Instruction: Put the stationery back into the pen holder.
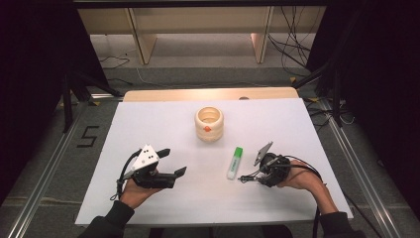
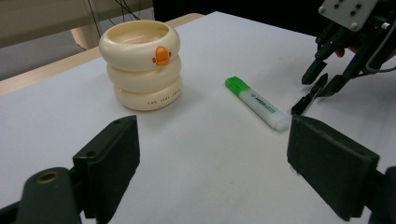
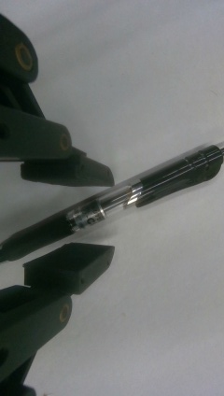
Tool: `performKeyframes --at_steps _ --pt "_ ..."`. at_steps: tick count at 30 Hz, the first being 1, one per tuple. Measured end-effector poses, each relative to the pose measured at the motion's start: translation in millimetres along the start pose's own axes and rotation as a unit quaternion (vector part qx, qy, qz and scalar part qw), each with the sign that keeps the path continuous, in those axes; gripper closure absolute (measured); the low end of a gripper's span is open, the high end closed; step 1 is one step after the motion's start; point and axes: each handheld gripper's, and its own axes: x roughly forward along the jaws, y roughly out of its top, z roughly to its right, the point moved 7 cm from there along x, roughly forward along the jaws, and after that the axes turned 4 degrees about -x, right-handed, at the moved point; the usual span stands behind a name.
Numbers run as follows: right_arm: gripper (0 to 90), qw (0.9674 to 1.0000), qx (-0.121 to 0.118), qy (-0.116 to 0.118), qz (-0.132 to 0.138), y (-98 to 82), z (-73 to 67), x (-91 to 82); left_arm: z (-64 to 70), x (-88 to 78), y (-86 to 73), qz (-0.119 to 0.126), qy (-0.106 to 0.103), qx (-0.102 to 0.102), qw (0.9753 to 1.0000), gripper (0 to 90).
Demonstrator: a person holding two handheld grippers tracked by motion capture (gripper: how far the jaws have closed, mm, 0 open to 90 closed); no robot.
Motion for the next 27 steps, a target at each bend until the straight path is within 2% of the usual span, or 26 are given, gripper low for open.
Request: performKeyframes --at_steps 10,15,27 --pt "66.0 0.9999 -0.006 0.006 -0.014 0.5 0.0 3.0 1.0 1.2 -0.1 -0.001 -0.001 0.001 1.0000 16.5" --pt "68.7 0.9991 -0.026 0.013 -0.032 2.8 -0.2 3.0 2.1 1.8 -0.3 -0.002 -0.002 0.001 1.0000 16.5" --pt "72.1 0.9983 -0.045 0.013 -0.034 4.5 -2.5 3.6 2.4 1.9 -0.2 -0.001 -0.003 0.002 1.0000 16.5"
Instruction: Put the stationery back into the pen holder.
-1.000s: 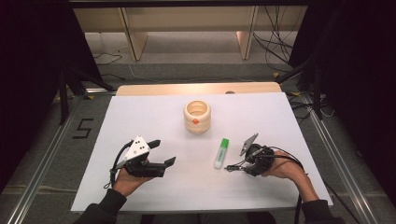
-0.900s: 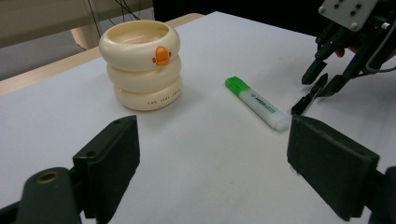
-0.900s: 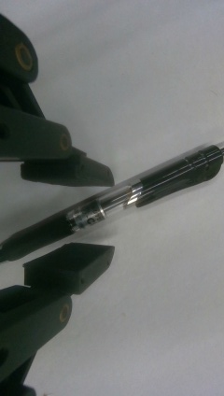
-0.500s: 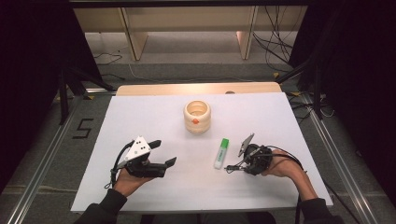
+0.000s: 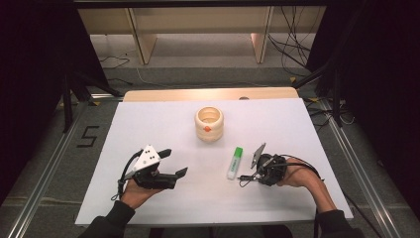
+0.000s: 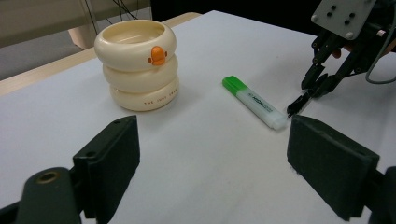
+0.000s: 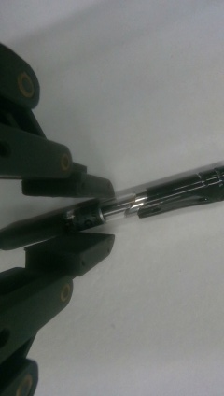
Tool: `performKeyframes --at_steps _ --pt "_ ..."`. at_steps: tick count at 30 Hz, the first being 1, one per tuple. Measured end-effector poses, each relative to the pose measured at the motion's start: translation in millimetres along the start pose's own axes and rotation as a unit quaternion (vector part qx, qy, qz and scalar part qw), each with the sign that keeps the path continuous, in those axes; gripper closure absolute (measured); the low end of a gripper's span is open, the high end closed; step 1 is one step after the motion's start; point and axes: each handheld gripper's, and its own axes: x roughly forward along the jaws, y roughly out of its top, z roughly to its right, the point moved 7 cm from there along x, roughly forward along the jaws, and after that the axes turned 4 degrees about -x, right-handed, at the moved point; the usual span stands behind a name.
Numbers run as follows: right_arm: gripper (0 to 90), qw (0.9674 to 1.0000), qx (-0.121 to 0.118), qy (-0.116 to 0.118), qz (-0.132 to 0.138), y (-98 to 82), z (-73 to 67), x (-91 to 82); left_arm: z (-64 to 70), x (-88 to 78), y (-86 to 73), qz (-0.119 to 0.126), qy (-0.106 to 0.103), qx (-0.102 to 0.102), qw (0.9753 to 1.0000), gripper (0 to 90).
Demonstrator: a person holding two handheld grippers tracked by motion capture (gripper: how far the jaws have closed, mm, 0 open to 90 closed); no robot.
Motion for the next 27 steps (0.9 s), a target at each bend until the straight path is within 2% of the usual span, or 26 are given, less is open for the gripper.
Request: performKeyframes --at_steps 6,12,17,22,27 --pt "78.3 0.9997 -0.025 -0.001 -0.008 1.4 -2.6 -0.4 0.3 -0.1 0.2 0.000 0.000 0.001 1.0000 16.5" --pt "79.2 0.9992 -0.032 -0.023 -0.011 2.8 -1.6 -2.5 0.0 -0.1 0.2 0.000 0.000 0.000 1.0000 16.5" --pt "79.4 0.9982 -0.047 -0.035 0.010 7.0 -4.6 -14.5 -0.7 0.0 0.0 -0.002 0.001 0.000 1.0000 16.5" --pt "79.5 0.9972 -0.053 -0.049 0.017 11.0 -6.7 -22.1 -0.1 -0.3 0.2 -0.002 0.001 0.000 1.0000 16.5" --pt "79.5 0.9936 -0.068 -0.082 0.038 18.9 -9.7 -29.7 -1.2 1.3 -1.7 -0.013 0.000 -0.003 0.9999 16.5"
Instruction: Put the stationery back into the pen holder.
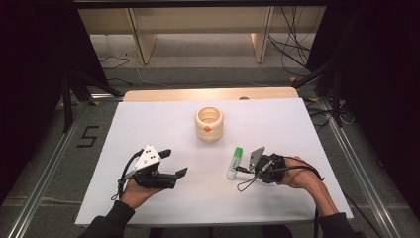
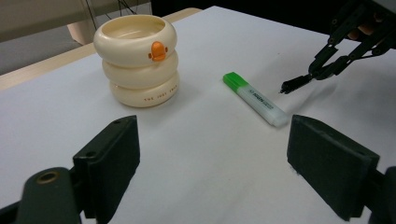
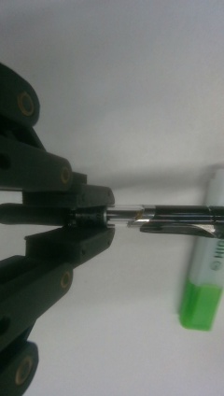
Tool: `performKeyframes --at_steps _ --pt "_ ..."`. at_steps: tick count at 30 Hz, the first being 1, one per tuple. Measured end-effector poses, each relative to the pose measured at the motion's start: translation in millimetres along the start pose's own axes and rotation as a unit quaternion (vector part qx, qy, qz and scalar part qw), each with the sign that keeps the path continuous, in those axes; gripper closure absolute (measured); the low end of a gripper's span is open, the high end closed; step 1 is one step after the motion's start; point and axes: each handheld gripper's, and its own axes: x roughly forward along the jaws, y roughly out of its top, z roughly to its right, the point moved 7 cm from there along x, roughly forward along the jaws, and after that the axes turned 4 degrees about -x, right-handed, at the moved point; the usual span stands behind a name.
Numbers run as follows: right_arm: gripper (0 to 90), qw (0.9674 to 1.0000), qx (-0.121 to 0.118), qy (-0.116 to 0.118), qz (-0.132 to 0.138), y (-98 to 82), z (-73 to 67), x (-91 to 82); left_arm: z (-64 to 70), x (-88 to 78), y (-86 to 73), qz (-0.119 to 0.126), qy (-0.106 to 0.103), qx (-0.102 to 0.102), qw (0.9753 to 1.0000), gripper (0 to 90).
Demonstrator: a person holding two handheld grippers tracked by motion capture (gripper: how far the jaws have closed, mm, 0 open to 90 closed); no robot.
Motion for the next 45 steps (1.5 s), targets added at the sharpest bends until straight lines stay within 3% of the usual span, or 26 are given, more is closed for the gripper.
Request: performKeyframes --at_steps 5,9,17,21,23,26,29,33,34,36,38,39,40,42,45 --pt "79.5 0.9988 -0.030 -0.034 0.019 13.3 -5.2 -7.0 0.6 1.5 -1.0 -0.007 -0.001 -0.004 1.0000 16.5" --pt "79.4 0.9958 -0.053 -0.063 0.041 24.2 -7.6 -12.7 -0.1 1.8 -1.5 -0.010 0.001 -0.005 0.9999 16.5" --pt "79.4 0.9858 -0.073 -0.131 0.076 40.4 -7.6 -16.6 -0.9 2.3 -1.7 -0.016 0.004 -0.004 0.9999 16.5" --pt "79.4 0.9777 -0.092 -0.168 0.085 47.0 -9.5 -17.0 -1.9 2.1 -1.7 -0.016 0.007 -0.005 0.9998 16.5" --pt "79.4 0.9723 -0.110 -0.188 0.085 49.8 -9.3 -18.2 -3.2 2.1 -1.7 -0.016 0.009 -0.005 0.9998 16.5" --pt "79.4 0.9584 -0.142 -0.234 0.083 55.1 -10.2 -19.6 -3.9 2.2 -1.6 -0.018 0.010 -0.006 0.9998 16.5" --pt "79.4 0.9482 -0.159 -0.263 0.081 59.1 -13.5 -19.4 -3.6 2.1 -1.3 -0.019 0.011 -0.004 0.9998 16.5" --pt "79.5 0.9286 -0.195 -0.309 0.065 64.2 -19.0 -17.8 -5.1 2.2 -1.2 -0.019 0.013 -0.007 0.9997 16.5" --pt "79.4 0.9220 -0.207 -0.320 0.067 66.7 -18.6 -17.8 -5.8 2.6 -1.7 -0.021 0.013 -0.008 0.9997 16.5" --pt "79.4 0.9154 -0.218 -0.332 0.065 68.2 -20.0 -17.1 -7.0 3.2 -1.6 -0.023 0.014 -0.008 0.9996 16.6" --pt "79.5 0.9059 -0.235 -0.346 0.068 70.5 -21.5 -17.0 -6.8 2.9 -0.2 -0.024 0.009 -0.012 0.9996 16.7" --pt "79.5 0.9054 -0.233 -0.348 0.067 70.0 -23.0 -16.4 -6.1 2.8 1.7 -0.024 0.000 -0.018 0.9995 16.7" --pt "79.4 0.9007 -0.241 -0.355 0.070 71.4 -23.0 -16.3 -4.8 2.8 3.7 -0.026 -0.011 -0.025 0.9993 16.8" --pt "79.4 0.8981 -0.246 -0.359 0.063 71.1 -24.5 -15.7 -2.4 3.6 7.1 -0.033 -0.021 -0.024 0.9989 16.9" --pt "79.5 0.8852 -0.266 -0.377 0.060 72.3 -26.1 -15.0 3.3 7.0 10.4 -0.055 -0.029 -0.014 0.9979 17.0"
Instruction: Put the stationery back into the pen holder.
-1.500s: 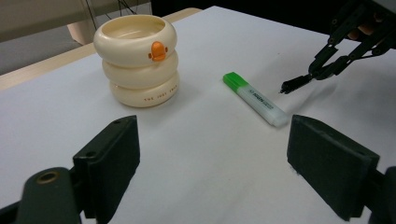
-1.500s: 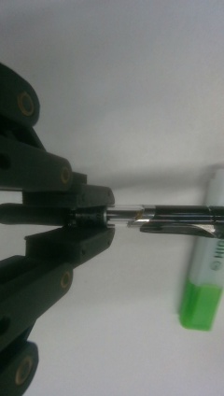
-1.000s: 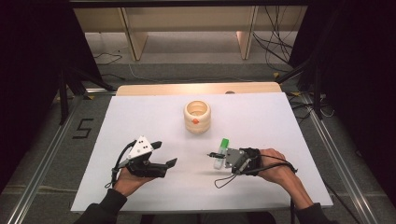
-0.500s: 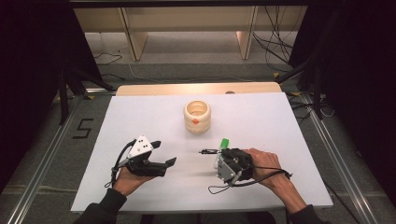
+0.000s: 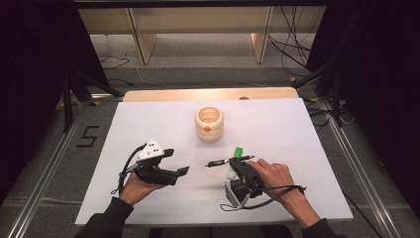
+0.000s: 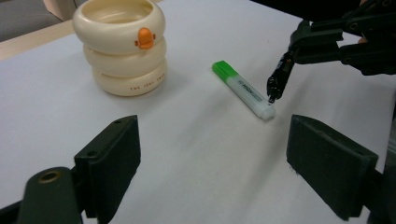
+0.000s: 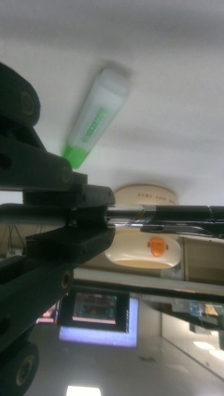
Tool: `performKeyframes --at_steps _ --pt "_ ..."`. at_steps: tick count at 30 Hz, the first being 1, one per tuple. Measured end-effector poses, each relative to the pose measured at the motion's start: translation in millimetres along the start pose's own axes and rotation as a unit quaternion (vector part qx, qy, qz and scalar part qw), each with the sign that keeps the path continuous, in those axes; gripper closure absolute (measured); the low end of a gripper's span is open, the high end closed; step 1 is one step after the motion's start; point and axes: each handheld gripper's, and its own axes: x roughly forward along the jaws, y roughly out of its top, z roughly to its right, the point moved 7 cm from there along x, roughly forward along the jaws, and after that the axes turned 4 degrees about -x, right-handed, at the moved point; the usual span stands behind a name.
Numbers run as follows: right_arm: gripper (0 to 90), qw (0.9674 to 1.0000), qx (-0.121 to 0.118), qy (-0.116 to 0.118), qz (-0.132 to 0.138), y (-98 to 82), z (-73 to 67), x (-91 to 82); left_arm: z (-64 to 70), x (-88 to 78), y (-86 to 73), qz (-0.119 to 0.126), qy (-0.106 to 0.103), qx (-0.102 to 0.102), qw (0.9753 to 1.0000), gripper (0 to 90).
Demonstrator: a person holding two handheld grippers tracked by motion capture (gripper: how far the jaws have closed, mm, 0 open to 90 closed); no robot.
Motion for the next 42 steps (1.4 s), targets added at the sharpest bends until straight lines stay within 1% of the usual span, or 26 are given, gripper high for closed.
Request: performKeyframes --at_steps 1,3,4,6,7,9,10,13,15,16,19,21,22,25,26,27,29,31,32,33,34,35,37,39,41,42 --pt "79.5 1.0000 -0.008 -0.006 0.001 0.7 0.1 -0.2 1.6 1.4 1.2 -0.007 0.002 0.007 1.0000 17.1" --pt "79.5 0.9994 -0.024 -0.024 0.005 3.0 0.9 -0.6 6.0 4.9 4.7 -0.017 -0.002 0.011 0.9998 17.1" --pt "79.5 0.9989 -0.033 -0.032 0.008 4.5 1.9 -1.1 6.9 6.3 6.2 -0.025 -0.002 0.018 0.9995 17.1" --pt "79.5 0.9983 -0.039 -0.042 0.009 6.4 2.2 -2.2 8.1 8.5 9.2 -0.036 -0.002 0.023 0.9991 17.6" --pt "79.5 0.9980 -0.043 -0.045 0.008 7.1 2.6 -2.3 8.7 9.9 11.0 -0.044 -0.004 0.024 0.9987 17.7" --pt "79.5 0.9972 -0.054 -0.052 0.009 8.8 2.7 -2.1 9.6 12.3 15.8 -0.048 -0.003 0.028 0.9984 18.0" --pt "79.5 0.9971 -0.053 -0.053 0.007 9.2 1.4 -2.3 10.4 13.6 17.7 -0.054 -0.007 0.029 0.9981 18.3" --pt "79.5 0.9954 -0.074 -0.060 0.010 12.2 1.1 -1.8 14.8 18.4 21.4 -0.079 -0.018 0.037 0.9961 18.3" --pt "79.5 0.9941 -0.084 -0.068 0.010 14.1 0.0 -1.6 18.9 22.0 23.1 -0.096 -0.026 0.045 0.9940 18.8" --pt "79.5 0.9938 -0.090 -0.064 0.007 14.3 -0.8 -2.0 21.3 24.0 23.8 -0.101 -0.031 0.046 0.9933 19.5" --pt "79.5 0.9920 -0.102 -0.073 0.011 16.8 -1.5 -2.0 26.3 28.5 24.7 -0.124 -0.038 0.056 0.9899 20.4" --pt "79.5 0.9915 -0.105 -0.076 0.011 17.5 -2.6 -2.1 30.0 31.2 25.2 -0.147 -0.047 0.064 0.9859 21.3" --pt "79.5 0.9910 -0.108 -0.078 0.010 17.7 -3.3 -2.1 31.6 32.4 26.0 -0.154 -0.048 0.070 0.9844 21.3" --pt "79.5 0.9893 -0.121 -0.082 0.010 18.6 -5.0 -1.1 36.6 35.7 29.3 -0.164 -0.055 0.072 0.9823 22.2" --pt "79.5 0.9891 -0.122 -0.083 0.010 18.8 -5.4 -1.0 37.6 37.0 30.3 -0.168 -0.055 0.075 0.9814 22.2" --pt "79.5 0.9880 -0.128 -0.086 0.012 19.6 -5.0 -0.7 38.2 38.0 31.1 -0.170 -0.055 0.079 0.9807 22.4" --pt "79.5 0.9880 -0.128 -0.086 0.011 20.1 -6.1 -0.4 39.5 40.4 32.1 -0.174 -0.057 0.078 0.9800 23.2" --pt "79.5 0.9873 -0.131 -0.089 0.013 20.6 -6.3 -0.6 39.7 42.5 32.3 -0.183 -0.060 0.080 0.9780 24.0" --pt "79.5 0.9870 -0.133 -0.089 0.014 21.0 -6.3 -0.7 40.0 44.2 32.0 -0.191 -0.063 0.082 0.9762 24.5" --pt "79.5 0.9861 -0.139 -0.089 0.014 21.5 -6.1 -1.0 40.5 45.6 31.7 -0.194 -0.063 0.081 0.9757 25.2" --pt "79.5 0.9862 -0.139 -0.089 0.014 21.5 -6.8 -1.1 40.7 47.3 31.8 -0.199 -0.063 0.084 0.9743 25.6" --pt "79.5 0.9860 -0.140 -0.090 0.016 22.0 -7.1 -1.0 40.9 48.1 32.0 -0.203 -0.062 0.086 0.9735 26.3" --pt "79.5 0.9854 -0.143 -0.091 0.016 22.7 -8.0 -0.8 43.2 50.4 33.0 -0.212 -0.068 0.089 0.9709 27.4" --pt "79.5 0.9844 -0.150 -0.090 0.017 23.7 -8.6 -0.6 44.9 52.0 34.1 -0.218 -0.072 0.090 0.9691 29.2" --pt "79.5 0.9827 -0.159 -0.093 0.020 24.5 -9.1 -0.4 47.2 55.0 34.5 -0.228 -0.079 0.093 0.9660 30.7" --pt "79.5 0.9826 -0.160 -0.091 0.021 24.8 -9.9 -0.4 47.5 56.3 34.8 -0.232 -0.080 0.097 0.9645 31.5"
